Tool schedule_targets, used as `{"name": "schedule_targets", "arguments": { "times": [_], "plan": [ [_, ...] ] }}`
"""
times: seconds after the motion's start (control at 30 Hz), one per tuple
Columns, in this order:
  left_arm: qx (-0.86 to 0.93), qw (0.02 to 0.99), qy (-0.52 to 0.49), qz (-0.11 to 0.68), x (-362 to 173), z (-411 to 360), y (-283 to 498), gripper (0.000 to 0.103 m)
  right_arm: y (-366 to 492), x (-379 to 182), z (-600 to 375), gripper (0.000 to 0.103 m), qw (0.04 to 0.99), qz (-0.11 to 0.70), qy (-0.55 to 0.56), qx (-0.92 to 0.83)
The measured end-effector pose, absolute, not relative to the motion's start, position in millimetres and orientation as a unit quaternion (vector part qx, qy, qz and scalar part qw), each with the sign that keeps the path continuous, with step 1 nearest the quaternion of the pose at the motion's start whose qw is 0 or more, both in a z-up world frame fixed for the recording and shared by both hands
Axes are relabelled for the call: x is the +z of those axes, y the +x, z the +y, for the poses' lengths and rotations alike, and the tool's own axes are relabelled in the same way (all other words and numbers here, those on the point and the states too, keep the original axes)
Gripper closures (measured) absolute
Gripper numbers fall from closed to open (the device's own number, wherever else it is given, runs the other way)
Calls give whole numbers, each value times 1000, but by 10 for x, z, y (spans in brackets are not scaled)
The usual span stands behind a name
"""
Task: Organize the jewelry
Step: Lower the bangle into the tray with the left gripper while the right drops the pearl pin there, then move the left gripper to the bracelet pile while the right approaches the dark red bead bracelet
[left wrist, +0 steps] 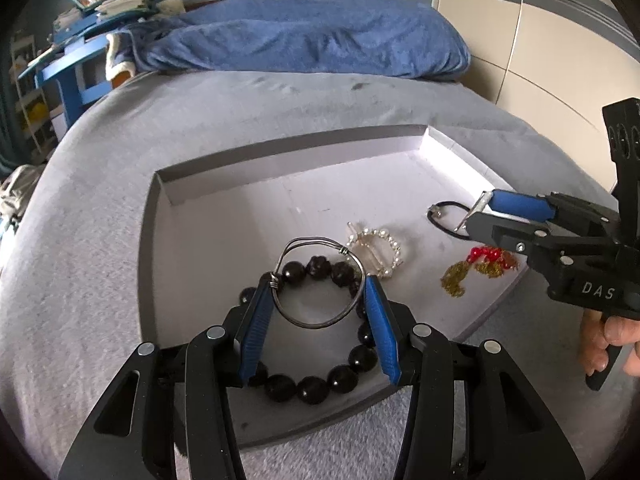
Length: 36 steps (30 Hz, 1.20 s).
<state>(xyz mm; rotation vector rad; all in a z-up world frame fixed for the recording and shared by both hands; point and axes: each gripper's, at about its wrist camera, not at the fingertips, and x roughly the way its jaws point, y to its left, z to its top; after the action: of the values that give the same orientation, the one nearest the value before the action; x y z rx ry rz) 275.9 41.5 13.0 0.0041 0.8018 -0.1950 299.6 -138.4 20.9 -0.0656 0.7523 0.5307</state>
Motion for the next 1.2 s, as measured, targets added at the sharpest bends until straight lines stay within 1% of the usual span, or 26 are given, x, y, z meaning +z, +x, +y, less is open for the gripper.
{"name": "schedule_targets", "arguments": {
  "times": [0.33,0.37,0.4,0.53,0.6,0.63,0.67,0.7,0.73,0.77,1.2],
  "plan": [
    [-101,913,-5,395,125,399,2765,53,3008,135,-1344,47,891,375,-36,253],
    [-101,913,-4,395,126,392,2762,51,3006,135,-1342,47,891,375,-35,253],
    [-101,914,-3,393,130,393,2762,45,3008,134,-1338,47,891,375,-35,254],
    [-100,917,1,387,153,382,2736,44,2992,143,-1335,46,891,373,-31,255],
    [-98,919,1,383,173,385,2714,44,2967,154,-1330,43,892,370,-30,257],
    [-97,920,0,380,188,391,2704,44,2956,161,-1331,39,894,367,-31,257],
    [-96,921,-1,378,203,391,2696,44,2946,170,-1333,37,894,365,-30,257],
    [-95,922,-2,375,220,396,2684,35,2935,182,-1339,37,895,362,-28,258],
    [-92,925,-5,369,243,404,2656,17,2926,189,-1341,37,896,360,-26,257],
    [-91,929,-7,360,273,407,2631,14,2912,202,-1350,36,897,358,-24,257],
    [-75,938,-14,337,501,460,2218,11,2491,362,-1486,28,911,327,-20,250]
  ]
}}
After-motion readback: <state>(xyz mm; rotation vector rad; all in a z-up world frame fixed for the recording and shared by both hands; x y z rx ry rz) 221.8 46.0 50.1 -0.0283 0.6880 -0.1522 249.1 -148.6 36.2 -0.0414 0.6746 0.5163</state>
